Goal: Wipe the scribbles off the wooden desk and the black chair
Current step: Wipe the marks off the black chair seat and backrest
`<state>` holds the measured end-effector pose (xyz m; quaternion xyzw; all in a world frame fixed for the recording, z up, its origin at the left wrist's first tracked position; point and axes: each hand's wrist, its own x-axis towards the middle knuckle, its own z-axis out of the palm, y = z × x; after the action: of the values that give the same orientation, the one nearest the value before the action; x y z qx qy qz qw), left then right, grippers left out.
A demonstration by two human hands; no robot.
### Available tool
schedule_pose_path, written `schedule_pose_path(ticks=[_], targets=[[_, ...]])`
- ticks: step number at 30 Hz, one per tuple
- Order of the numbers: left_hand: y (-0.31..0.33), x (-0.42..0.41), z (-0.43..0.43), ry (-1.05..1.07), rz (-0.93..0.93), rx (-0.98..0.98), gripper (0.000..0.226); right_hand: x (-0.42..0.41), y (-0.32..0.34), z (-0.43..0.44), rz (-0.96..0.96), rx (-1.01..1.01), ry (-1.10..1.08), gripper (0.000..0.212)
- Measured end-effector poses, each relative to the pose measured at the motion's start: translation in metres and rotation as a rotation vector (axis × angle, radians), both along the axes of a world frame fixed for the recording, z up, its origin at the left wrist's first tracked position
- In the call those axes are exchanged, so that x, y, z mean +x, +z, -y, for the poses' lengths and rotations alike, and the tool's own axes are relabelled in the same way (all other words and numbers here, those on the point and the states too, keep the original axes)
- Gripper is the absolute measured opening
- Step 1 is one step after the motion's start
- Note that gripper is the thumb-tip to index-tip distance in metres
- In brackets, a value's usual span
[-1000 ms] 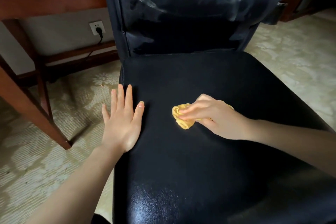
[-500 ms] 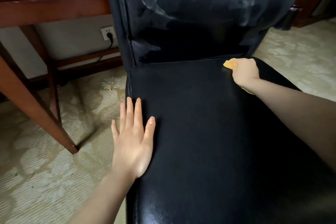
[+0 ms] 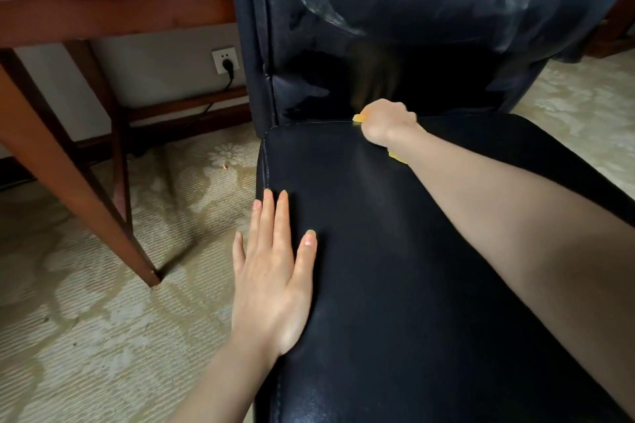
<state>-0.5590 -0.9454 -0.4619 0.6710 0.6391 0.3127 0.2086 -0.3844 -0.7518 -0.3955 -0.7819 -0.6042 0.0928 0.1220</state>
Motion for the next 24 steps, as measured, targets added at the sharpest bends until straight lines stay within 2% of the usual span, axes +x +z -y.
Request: schedule_pose_path(ticks=[6, 11, 14, 20, 24], targets=[[0.000, 0.001, 0.001, 0.004, -0.002, -0.005, 0.077, -0.071, -0.004, 0.009, -0.024, 0.070, 0.158, 0.029], [0.001, 0.003, 0.004, 0.011, -0.004, -0.007, 0.077, -0.075, -0.007, 0.018, 0.036, 0.097, 0.256, 0.035], [0.002, 0.003, 0.005, 0.018, -0.014, -0.018, 0.071, -0.082, -0.018, 0.025, 0.025, 0.115, 0.399, 0.039], [0.005, 0.006, 0.011, 0.064, -0.033, -0.023, 0.071, -0.071, -0.021, 0.070, -0.001, 0.112, 0.792, 0.036], [0.008, 0.010, 0.019, 0.090, -0.061, 0.008, 0.080, -0.060, -0.025, 0.101, -0.110, 0.101, 0.902, 0.034]])
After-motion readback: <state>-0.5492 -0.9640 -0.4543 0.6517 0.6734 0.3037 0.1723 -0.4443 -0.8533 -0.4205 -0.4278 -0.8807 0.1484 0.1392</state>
